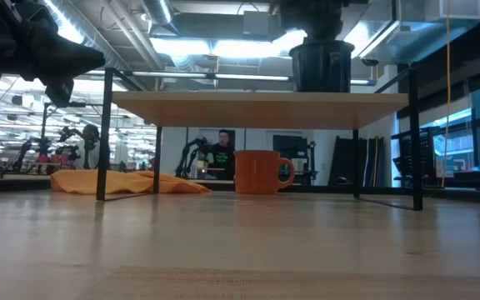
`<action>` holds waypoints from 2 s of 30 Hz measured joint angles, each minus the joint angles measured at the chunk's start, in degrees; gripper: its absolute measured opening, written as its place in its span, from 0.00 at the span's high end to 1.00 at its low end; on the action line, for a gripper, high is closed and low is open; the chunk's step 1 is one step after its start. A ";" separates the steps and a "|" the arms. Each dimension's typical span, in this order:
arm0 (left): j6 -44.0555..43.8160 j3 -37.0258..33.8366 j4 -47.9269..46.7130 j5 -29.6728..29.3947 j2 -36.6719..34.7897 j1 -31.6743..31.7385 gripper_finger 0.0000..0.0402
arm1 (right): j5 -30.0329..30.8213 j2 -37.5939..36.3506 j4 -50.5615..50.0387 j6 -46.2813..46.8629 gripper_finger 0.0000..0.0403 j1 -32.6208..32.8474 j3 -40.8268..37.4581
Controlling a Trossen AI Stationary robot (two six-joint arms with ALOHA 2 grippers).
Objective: Stack small to large cups/mugs on shelf
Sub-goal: Put the blue mug on the shelf, then put the orange mug on the shelf
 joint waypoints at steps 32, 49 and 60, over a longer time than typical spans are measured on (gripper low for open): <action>0.00 0.00 0.01 0.00 0.00 0.01 0.92 | 5.24 0.52 -2.53 10.43 0.60 -1.19 19.80; 0.84 0.00 0.02 -0.83 0.01 -0.01 0.92 | -6.76 10.33 12.87 10.53 0.60 -16.24 20.44; 1.31 -0.09 16.57 -13.35 0.01 0.01 0.92 | -6.83 16.30 15.87 13.67 0.60 -22.27 20.39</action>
